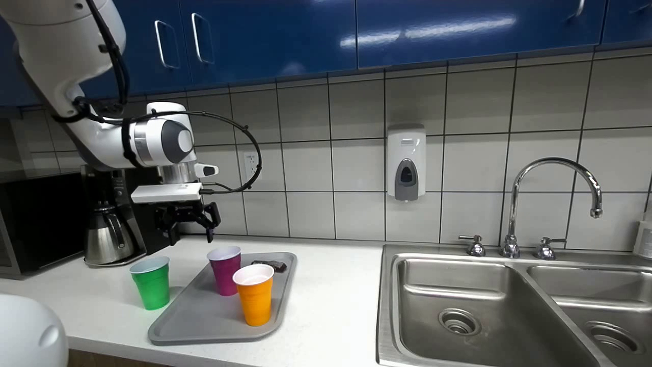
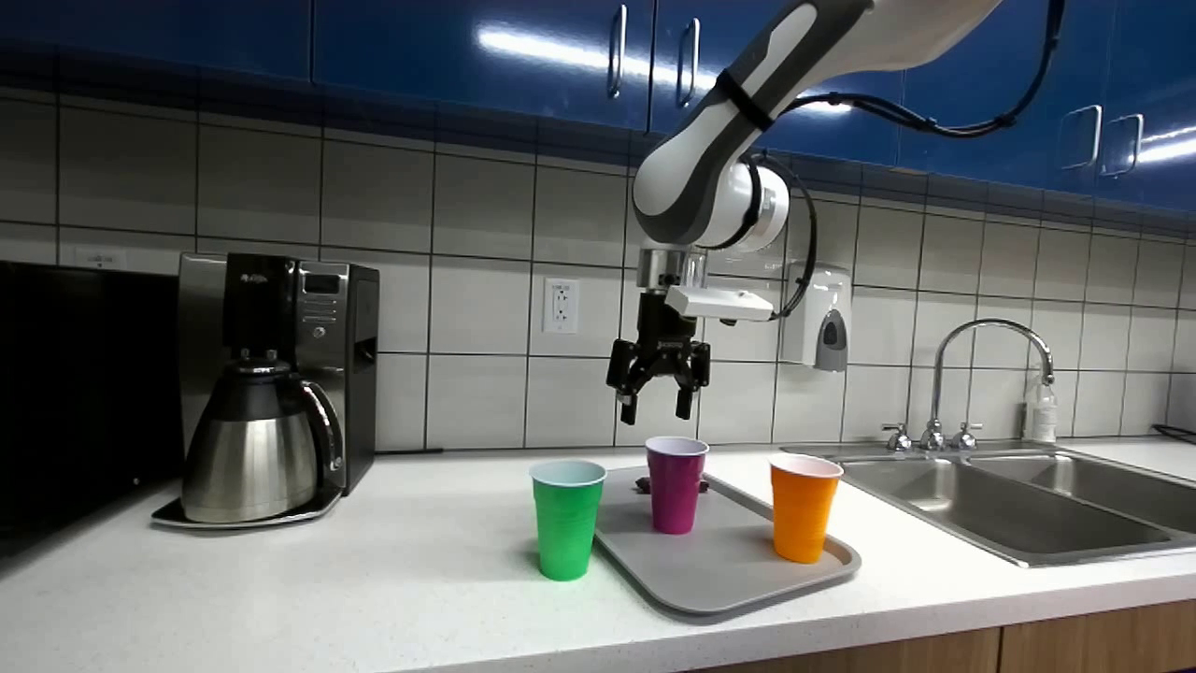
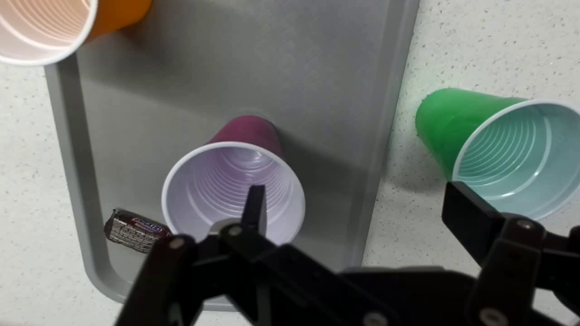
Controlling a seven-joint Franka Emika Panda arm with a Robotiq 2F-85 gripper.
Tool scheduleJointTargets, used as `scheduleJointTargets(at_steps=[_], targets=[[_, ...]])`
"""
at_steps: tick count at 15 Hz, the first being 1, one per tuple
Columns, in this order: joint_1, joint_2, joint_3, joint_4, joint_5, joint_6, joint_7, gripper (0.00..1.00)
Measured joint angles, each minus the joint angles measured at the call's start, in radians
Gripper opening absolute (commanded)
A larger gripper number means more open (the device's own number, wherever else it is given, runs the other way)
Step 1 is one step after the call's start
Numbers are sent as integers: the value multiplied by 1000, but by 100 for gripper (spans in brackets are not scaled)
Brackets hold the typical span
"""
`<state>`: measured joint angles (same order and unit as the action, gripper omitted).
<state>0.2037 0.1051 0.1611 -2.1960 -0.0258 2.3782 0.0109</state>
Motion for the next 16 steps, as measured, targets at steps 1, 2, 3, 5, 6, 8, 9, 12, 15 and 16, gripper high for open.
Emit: scheduleJointTargets(at_steps=[1, 2, 3, 5, 6, 8, 9, 12, 15, 16], targets=[[2, 0, 2, -3, 1, 0, 11, 100], [5, 0, 3, -5, 1, -1, 21, 100], [6, 0, 6, -8, 1, -2, 28, 100], [9, 0, 13, -16, 2, -3, 37, 100], [11, 0, 16, -20, 3, -3, 41, 100], [16, 0, 23, -25, 7, -3, 46, 100], [18, 0, 26, -26, 9, -3, 48, 100], [24, 0, 35, -27, 28, -3, 53, 100], [32, 4, 40, -27, 38, -3, 61, 100], [35, 6, 40, -27, 38, -3, 66, 100]])
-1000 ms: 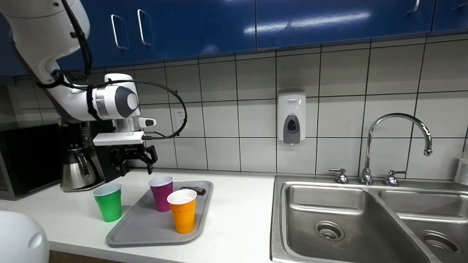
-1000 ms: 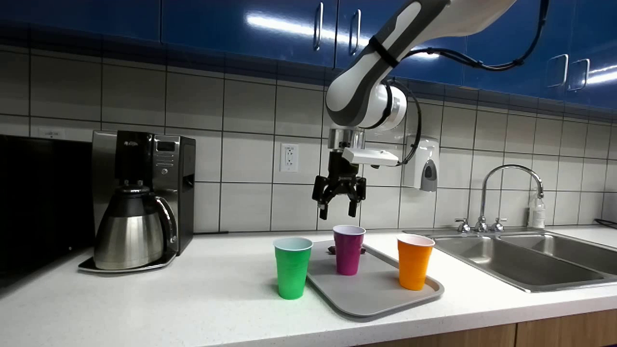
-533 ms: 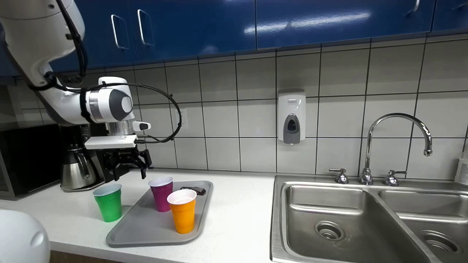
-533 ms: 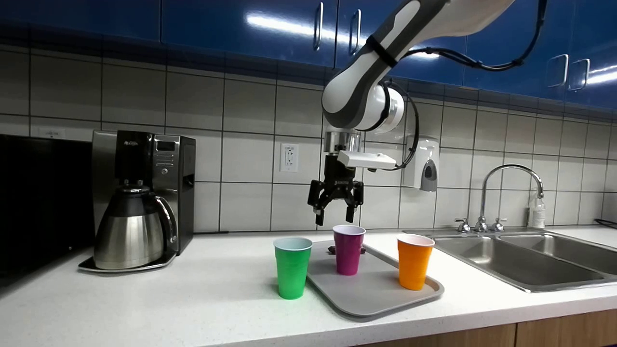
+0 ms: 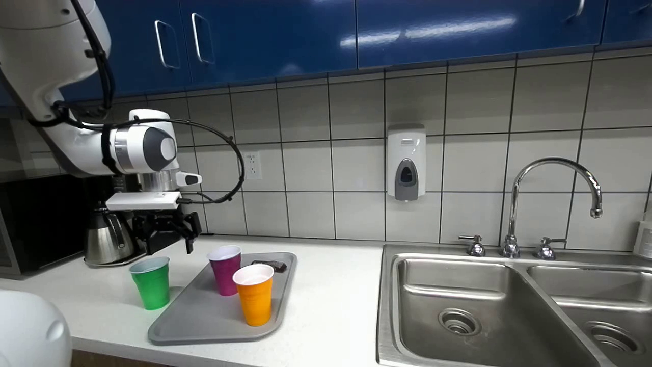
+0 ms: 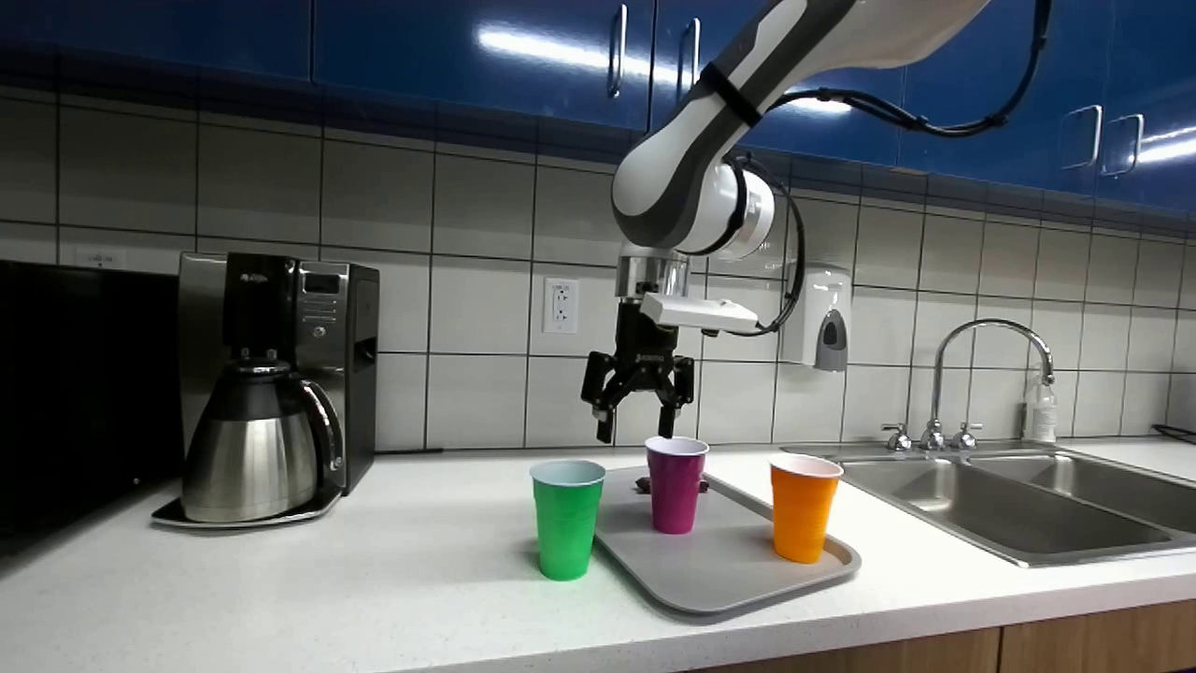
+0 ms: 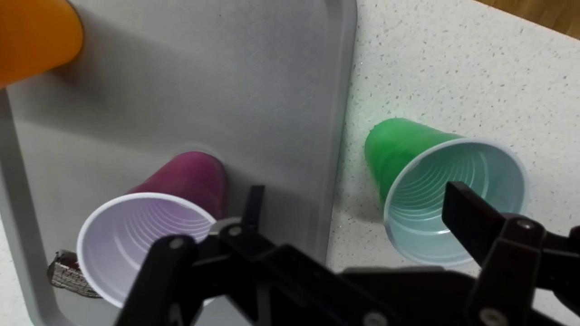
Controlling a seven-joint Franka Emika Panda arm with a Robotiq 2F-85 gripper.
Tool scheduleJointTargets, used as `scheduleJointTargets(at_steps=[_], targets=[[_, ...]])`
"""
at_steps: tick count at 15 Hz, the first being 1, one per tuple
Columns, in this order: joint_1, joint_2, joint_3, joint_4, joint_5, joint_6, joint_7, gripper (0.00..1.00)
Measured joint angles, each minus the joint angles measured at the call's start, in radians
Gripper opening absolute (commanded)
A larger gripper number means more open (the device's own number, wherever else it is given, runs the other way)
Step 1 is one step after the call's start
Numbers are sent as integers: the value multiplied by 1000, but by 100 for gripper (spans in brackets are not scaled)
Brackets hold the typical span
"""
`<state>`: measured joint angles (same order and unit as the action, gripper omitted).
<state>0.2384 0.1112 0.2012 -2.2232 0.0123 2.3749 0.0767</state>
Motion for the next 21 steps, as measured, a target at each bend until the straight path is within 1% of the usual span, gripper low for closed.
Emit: scheduleJointTargets(at_steps=[6, 11, 21], targets=[[16, 30, 0, 5, -1, 5, 48, 100], [36, 74, 0, 34, -3, 14, 84, 100], [61, 187, 0, 102, -13, 89, 116, 100]])
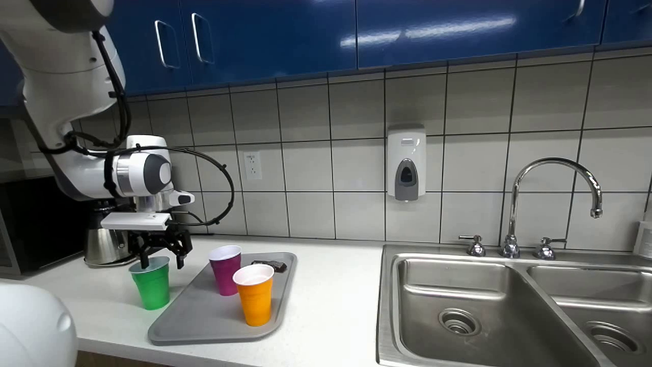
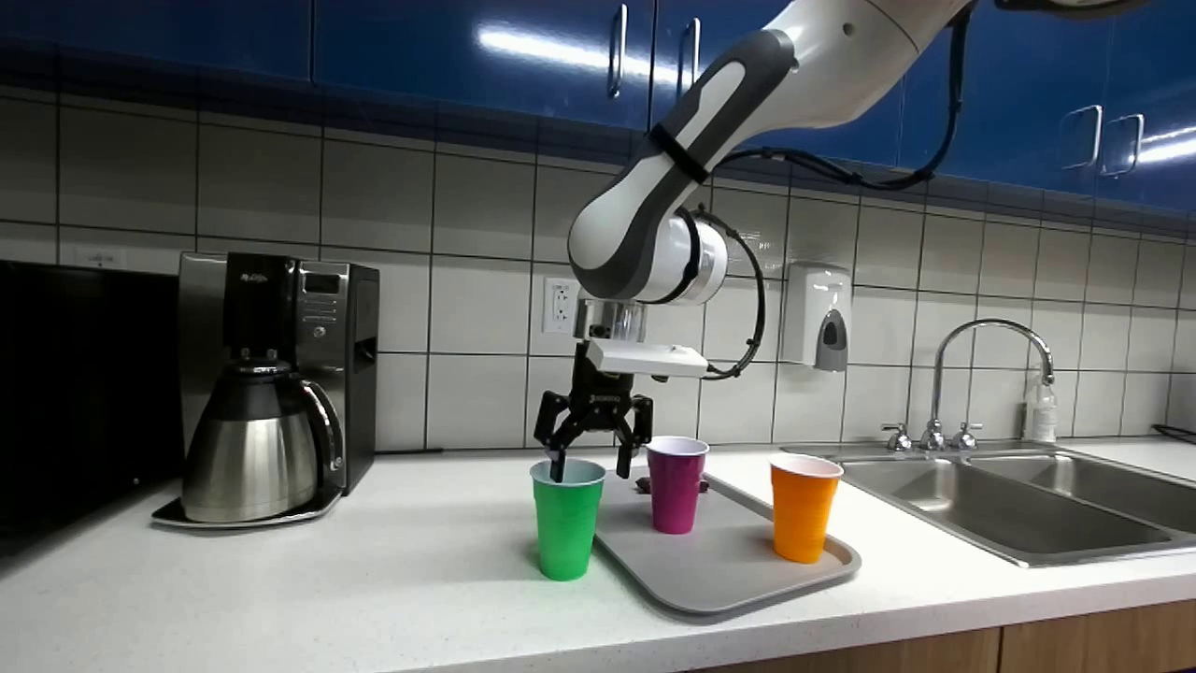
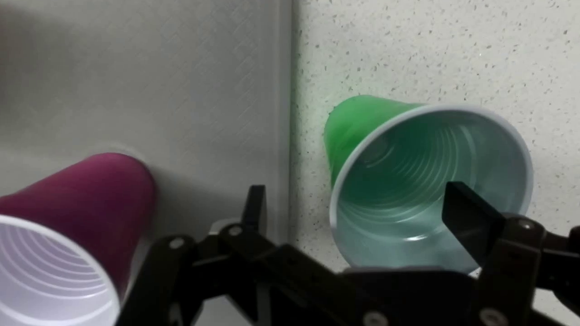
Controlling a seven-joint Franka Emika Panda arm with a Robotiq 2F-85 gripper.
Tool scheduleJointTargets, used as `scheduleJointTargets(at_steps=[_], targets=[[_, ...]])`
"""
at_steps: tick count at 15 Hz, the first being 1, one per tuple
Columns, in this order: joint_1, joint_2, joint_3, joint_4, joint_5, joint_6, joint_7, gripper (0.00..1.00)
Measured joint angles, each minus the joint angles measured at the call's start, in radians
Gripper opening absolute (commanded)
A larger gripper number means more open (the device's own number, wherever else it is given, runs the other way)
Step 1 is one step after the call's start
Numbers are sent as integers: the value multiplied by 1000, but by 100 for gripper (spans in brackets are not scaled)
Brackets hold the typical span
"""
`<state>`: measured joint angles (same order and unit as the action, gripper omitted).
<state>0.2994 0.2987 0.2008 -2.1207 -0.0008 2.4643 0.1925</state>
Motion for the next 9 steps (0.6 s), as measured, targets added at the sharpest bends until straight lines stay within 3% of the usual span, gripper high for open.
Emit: scheduleJointTargets(at_steps=[1, 2, 9], targets=[[2, 10, -1, 7, -1, 6, 0, 75], [5, 18, -1, 13, -3, 9, 1, 74], [24, 36, -2, 26, -10, 22, 1, 20]])
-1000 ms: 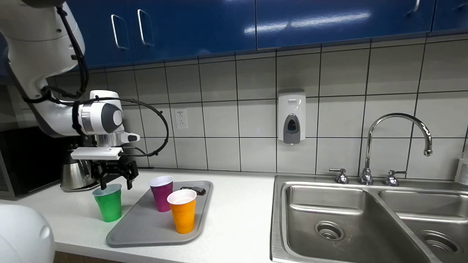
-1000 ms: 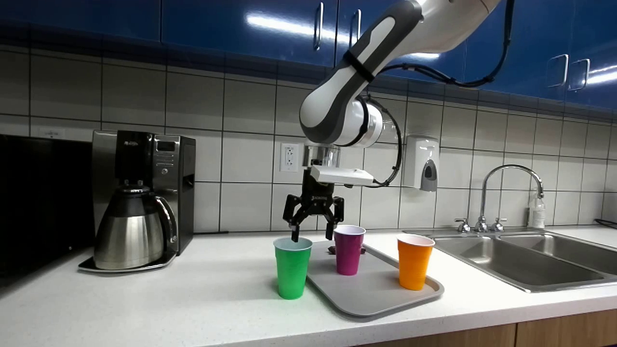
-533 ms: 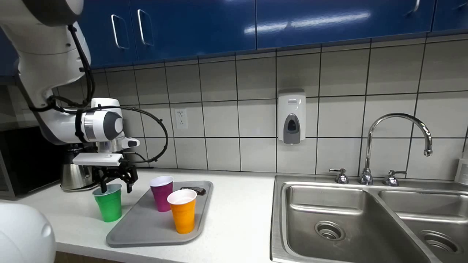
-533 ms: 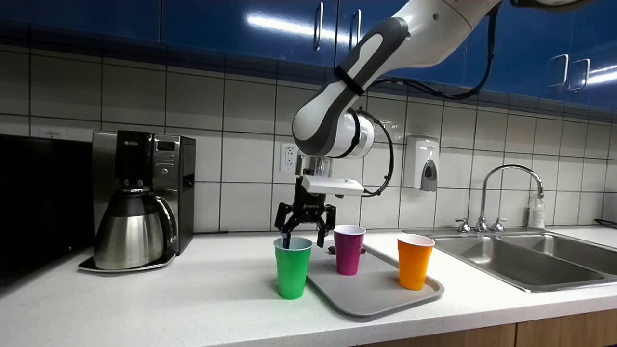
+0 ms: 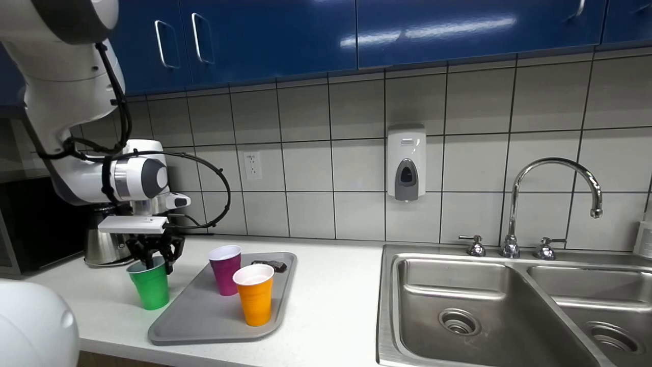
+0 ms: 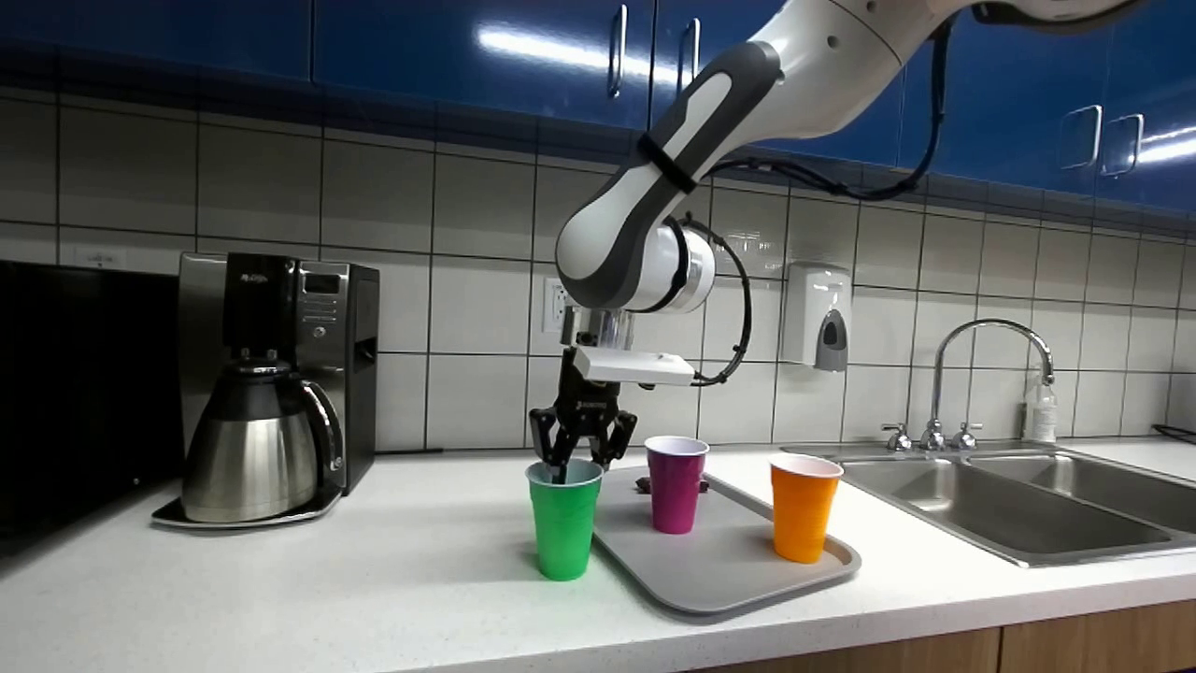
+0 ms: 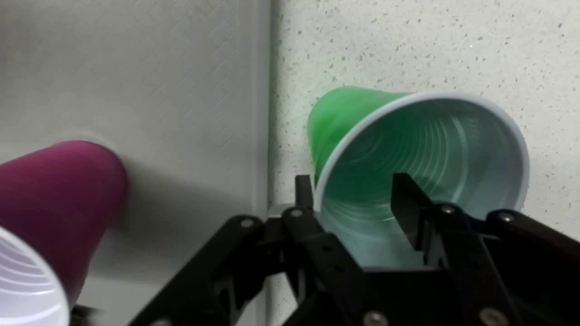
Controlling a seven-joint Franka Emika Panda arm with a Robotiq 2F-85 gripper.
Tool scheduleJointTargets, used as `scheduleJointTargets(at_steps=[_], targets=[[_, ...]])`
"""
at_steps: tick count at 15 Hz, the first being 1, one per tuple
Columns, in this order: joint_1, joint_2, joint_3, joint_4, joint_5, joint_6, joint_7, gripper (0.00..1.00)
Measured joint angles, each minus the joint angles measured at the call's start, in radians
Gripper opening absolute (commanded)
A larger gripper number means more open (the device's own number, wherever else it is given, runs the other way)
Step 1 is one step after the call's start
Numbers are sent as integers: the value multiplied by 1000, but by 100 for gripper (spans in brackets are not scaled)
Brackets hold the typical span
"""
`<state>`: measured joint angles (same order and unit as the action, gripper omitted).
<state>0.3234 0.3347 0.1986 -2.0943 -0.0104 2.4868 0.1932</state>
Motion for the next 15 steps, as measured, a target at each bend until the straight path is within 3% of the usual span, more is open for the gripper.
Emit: scheduleJointTargets(at_steps=[3, 15], targets=[[5, 1, 0, 0, -1, 0, 0, 0], [7, -2, 1, 0, 0, 0, -2, 1]])
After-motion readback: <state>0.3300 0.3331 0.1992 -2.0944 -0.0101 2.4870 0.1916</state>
